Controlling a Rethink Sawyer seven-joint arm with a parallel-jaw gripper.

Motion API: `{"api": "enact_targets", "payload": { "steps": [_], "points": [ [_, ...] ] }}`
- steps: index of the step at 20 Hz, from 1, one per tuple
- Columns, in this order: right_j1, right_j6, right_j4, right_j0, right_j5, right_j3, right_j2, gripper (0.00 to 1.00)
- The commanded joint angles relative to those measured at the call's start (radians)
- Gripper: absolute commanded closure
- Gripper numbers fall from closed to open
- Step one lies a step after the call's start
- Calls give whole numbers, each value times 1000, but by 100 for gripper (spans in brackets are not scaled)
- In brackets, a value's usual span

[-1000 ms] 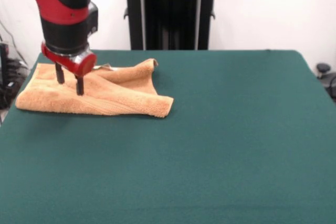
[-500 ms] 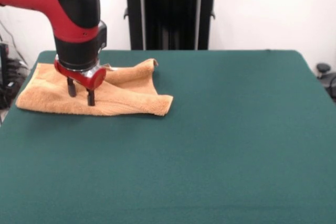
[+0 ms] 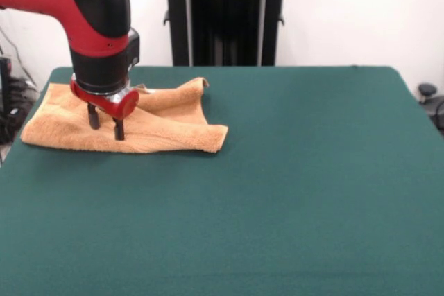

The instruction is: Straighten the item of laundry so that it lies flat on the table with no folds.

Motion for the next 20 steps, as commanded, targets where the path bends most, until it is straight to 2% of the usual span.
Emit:
{"api": "enact_targets", "payload": {
  "steps": [1,4,8,11,14,18,20],
  "points": [
    [89,-105,-64,16,-52,61,70,0],
    [82,-126,-92,9,-114,58,89,0],
    [110,-210,-225,-49,-352,13,176,0],
    [144,-226,-267,-93,-367,-8,224,0],
    [157,-198,-327,-102,-401,-17,237,0],
    [167,-86,-437,-41,-616,-56,169,0],
    [182,-53,-441,-7,-715,-78,114,0]
  ]
}}
